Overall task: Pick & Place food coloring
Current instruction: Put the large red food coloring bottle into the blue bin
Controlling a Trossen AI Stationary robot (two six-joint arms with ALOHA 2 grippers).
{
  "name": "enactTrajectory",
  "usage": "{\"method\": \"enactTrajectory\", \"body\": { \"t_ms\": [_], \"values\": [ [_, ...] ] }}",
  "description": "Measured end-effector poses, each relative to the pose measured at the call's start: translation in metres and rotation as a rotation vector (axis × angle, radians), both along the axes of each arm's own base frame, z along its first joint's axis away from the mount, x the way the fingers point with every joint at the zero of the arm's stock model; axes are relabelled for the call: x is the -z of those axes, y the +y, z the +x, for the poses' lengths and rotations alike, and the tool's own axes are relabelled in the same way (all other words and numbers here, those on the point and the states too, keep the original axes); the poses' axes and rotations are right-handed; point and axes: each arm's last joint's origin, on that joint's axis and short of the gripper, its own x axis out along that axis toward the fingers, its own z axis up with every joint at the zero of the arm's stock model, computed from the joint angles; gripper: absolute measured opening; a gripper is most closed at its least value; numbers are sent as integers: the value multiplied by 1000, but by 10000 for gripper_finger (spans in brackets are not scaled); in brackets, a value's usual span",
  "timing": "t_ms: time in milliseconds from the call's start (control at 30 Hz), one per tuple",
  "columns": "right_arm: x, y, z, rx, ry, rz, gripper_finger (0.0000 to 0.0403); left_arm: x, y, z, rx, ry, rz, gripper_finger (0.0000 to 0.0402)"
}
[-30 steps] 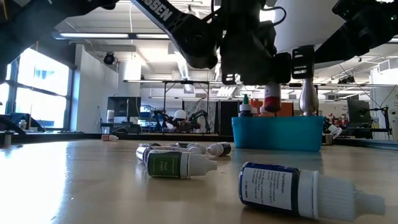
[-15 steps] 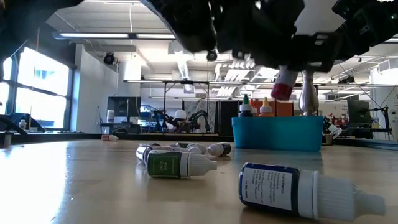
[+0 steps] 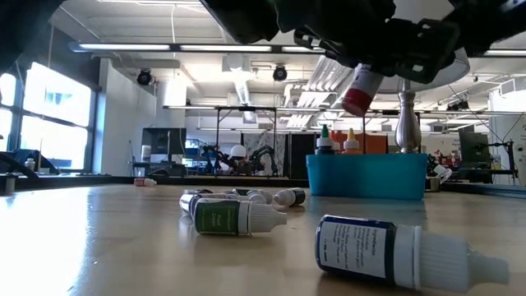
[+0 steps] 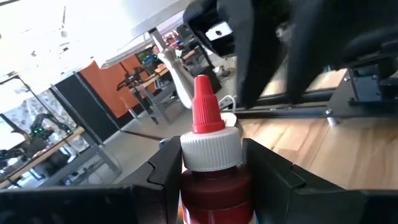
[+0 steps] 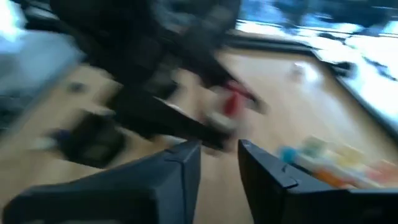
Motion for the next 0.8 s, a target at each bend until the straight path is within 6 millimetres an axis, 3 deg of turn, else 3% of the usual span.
{"method": "enactTrajectory", "body": {
  "t_ms": [133,367,567,800],
  "values": [
    [-1,4,9,-34,-17,112,141,0,1,0,-8,17,11,131],
    [9,3,23,110,33,76,183,2,-2,0,-1,37,19,131],
    [5,-2,34,189,31,79,190,2,-1,0,-2,40,20,131],
    [6,-7,44,152,61,111,191,3,-2,0,-2,44,21,131]
  ]
}}
